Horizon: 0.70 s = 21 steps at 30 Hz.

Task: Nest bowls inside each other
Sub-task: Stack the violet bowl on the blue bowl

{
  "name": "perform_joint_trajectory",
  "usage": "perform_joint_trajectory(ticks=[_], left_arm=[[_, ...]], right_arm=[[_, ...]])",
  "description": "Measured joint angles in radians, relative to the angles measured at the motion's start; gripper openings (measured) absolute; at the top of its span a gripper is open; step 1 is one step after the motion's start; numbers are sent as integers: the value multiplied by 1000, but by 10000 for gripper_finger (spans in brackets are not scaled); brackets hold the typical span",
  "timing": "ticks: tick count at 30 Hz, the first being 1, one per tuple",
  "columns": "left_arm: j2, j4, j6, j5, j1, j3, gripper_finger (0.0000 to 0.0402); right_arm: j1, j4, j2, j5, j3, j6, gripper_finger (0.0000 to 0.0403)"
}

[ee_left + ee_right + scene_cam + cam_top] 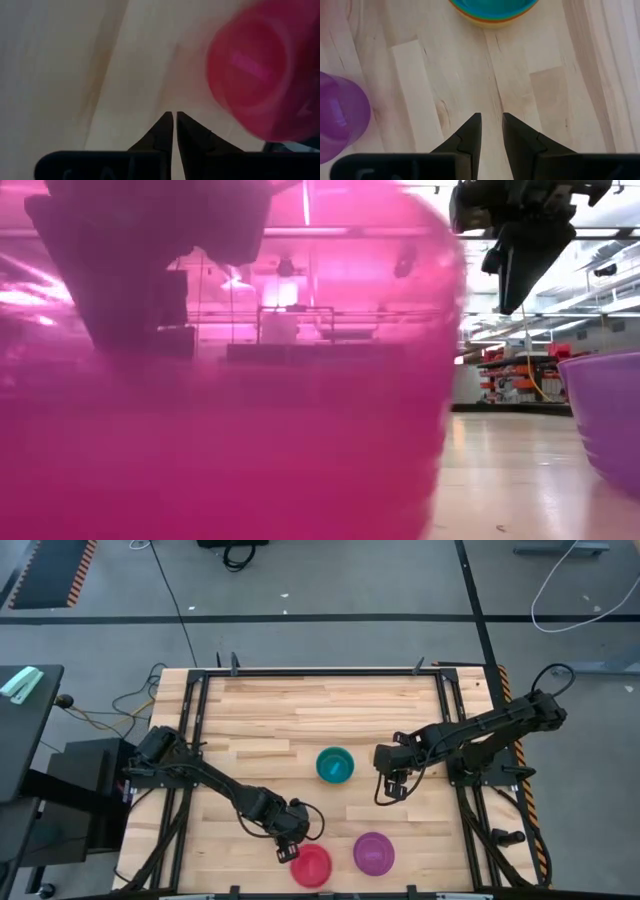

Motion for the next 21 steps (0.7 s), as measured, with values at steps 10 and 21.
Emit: perform_joint_trajectory(ticks=[10, 21], left_arm=[[0, 42, 58, 8, -12, 61, 30], [-2, -143, 81, -76, 11, 93, 20]], right_arm=[[26, 93, 0, -64, 0, -17, 85], [191, 149, 10, -127, -2, 110, 85]])
